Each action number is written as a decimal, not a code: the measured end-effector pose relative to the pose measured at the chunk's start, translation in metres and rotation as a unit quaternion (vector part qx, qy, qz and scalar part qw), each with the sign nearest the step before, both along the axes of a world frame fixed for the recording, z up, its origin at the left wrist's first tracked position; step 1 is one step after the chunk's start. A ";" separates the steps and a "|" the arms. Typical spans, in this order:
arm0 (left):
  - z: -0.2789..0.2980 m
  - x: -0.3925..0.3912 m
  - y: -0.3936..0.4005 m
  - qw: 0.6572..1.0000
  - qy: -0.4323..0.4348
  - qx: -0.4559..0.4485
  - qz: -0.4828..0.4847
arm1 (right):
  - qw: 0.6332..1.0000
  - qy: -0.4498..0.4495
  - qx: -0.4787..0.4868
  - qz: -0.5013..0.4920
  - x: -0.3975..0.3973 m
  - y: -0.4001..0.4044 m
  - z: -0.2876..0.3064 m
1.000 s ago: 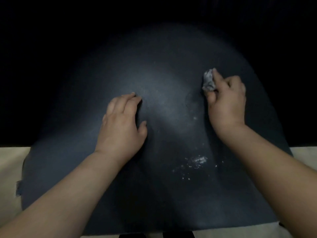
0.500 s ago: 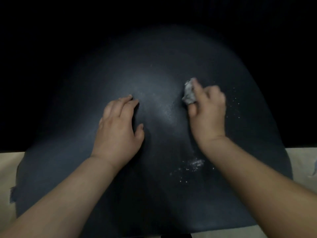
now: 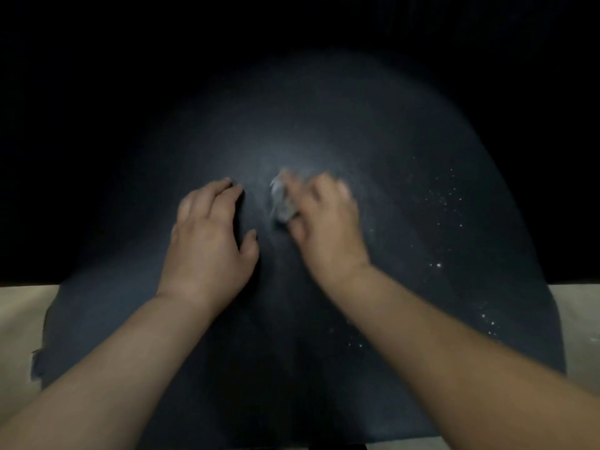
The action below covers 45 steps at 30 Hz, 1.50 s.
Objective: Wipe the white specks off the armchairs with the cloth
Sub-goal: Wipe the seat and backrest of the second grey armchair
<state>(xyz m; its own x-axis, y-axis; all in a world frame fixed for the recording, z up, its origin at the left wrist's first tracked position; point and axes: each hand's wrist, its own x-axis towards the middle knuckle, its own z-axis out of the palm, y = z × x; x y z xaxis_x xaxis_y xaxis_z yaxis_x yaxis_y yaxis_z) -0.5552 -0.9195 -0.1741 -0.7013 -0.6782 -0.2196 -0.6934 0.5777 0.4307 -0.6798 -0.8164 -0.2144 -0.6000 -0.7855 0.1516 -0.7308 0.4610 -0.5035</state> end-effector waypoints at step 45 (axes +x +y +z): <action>-0.004 -0.076 0.045 0.997 0.025 -0.004 -0.075 | 0.991 0.038 0.021 -0.124 -0.107 0.114 -0.002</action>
<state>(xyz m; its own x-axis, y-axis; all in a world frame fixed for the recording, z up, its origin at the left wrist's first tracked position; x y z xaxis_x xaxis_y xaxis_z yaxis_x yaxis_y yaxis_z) -0.6309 -0.8747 -0.1781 -0.8053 -0.5659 -0.1769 -0.5765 0.6776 0.4565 -0.7864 -0.7025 -0.2164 -0.7629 -0.6224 0.1750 -0.6283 0.6500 -0.4275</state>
